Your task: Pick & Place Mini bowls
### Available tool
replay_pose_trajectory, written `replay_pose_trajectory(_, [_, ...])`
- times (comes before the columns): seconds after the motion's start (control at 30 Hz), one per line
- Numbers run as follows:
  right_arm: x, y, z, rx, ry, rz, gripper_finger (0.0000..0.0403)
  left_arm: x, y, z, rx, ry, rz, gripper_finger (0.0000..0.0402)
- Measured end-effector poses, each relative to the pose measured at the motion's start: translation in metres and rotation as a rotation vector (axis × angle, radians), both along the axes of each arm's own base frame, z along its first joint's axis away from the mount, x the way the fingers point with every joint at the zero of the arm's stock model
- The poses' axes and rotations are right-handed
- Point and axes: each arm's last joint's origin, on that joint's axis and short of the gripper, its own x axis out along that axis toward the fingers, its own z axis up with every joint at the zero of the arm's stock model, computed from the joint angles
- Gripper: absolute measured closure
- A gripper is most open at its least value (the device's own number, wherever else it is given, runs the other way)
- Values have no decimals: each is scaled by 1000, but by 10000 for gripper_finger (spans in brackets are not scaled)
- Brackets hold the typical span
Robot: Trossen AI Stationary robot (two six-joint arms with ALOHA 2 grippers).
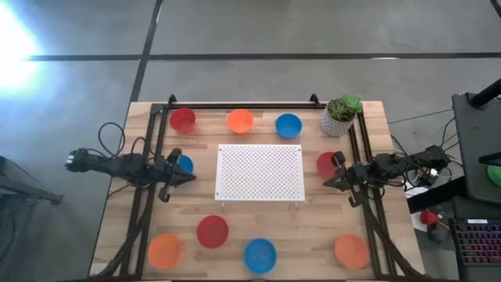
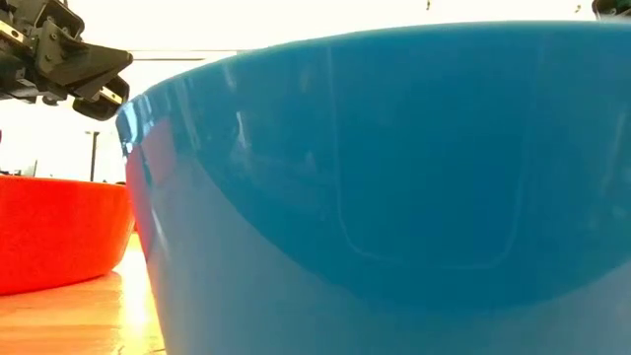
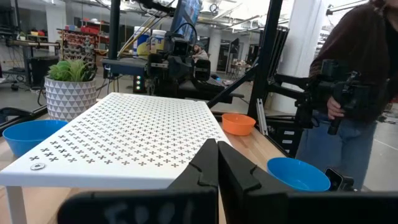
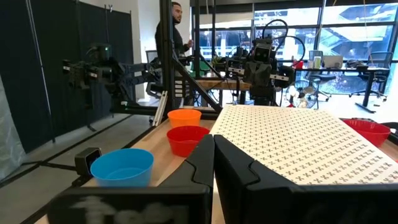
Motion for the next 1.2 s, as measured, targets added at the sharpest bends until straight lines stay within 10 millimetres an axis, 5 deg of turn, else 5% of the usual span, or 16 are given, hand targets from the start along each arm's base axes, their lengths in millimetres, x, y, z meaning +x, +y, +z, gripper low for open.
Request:
replay_pose_trajectory(0.3, [0, 0, 2, -55, -36, -10, 394, 0, 0, 0, 0, 0, 0, 402])
replay_pose_trajectory(0.57, [-7, -4, 31, -20, -324, -100, 394, 0, 0, 0, 0, 0, 0, 402])
replay_pose_trajectory(0.7, [-13, -12, 53, 35, -326, -326, 394, 0, 0, 0, 0, 0, 0, 402])
replay_pose_trajectory(0.9, [-23, -23, 89, -206, -251, -645, 394, 0, 0, 0, 0, 0, 0, 402])
replay_pose_trajectory(1.03, [-27, -26, 114, -338, -213, -740, 394, 0, 0, 0, 0, 0, 0, 402])
replay_pose_trajectory(1.2, [-29, -28, 149, -266, -175, -797, 394, 0, 0, 0, 0, 0, 0, 402])
